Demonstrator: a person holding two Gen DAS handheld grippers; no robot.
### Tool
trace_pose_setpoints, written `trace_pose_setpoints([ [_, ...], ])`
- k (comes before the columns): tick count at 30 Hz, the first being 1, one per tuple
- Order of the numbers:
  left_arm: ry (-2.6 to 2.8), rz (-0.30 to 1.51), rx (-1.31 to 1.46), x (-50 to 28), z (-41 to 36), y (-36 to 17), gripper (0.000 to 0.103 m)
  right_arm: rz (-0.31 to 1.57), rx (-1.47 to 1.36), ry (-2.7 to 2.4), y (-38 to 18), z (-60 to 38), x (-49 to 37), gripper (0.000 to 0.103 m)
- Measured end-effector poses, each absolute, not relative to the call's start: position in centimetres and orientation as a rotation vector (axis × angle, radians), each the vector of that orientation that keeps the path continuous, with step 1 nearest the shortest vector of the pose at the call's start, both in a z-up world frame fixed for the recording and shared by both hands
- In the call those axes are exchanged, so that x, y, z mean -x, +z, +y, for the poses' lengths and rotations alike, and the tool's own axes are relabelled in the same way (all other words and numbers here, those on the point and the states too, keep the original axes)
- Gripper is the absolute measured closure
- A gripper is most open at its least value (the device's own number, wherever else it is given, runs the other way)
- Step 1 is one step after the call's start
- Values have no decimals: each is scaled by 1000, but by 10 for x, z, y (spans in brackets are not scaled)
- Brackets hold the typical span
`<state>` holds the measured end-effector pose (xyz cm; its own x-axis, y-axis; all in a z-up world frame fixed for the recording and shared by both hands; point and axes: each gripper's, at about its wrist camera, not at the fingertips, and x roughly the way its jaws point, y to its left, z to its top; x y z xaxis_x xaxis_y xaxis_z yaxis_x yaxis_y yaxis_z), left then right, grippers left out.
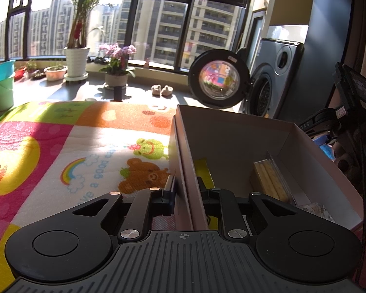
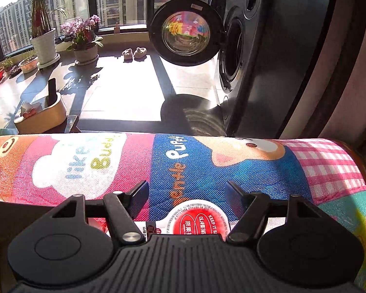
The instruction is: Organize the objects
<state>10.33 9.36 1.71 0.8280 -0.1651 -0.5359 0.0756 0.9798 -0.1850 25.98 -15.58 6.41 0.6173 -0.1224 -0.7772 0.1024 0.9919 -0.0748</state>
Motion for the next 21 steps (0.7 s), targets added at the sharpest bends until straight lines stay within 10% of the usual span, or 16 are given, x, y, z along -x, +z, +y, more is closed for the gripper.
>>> trace_pose_setpoints([
  [5, -127, 582, 156, -103, 93, 17, 84, 939, 101, -47, 61, -165, -238, 55],
  [21, -126, 581, 155, -102, 94, 18, 84, 906, 206, -3, 90, -193, -42, 48],
])
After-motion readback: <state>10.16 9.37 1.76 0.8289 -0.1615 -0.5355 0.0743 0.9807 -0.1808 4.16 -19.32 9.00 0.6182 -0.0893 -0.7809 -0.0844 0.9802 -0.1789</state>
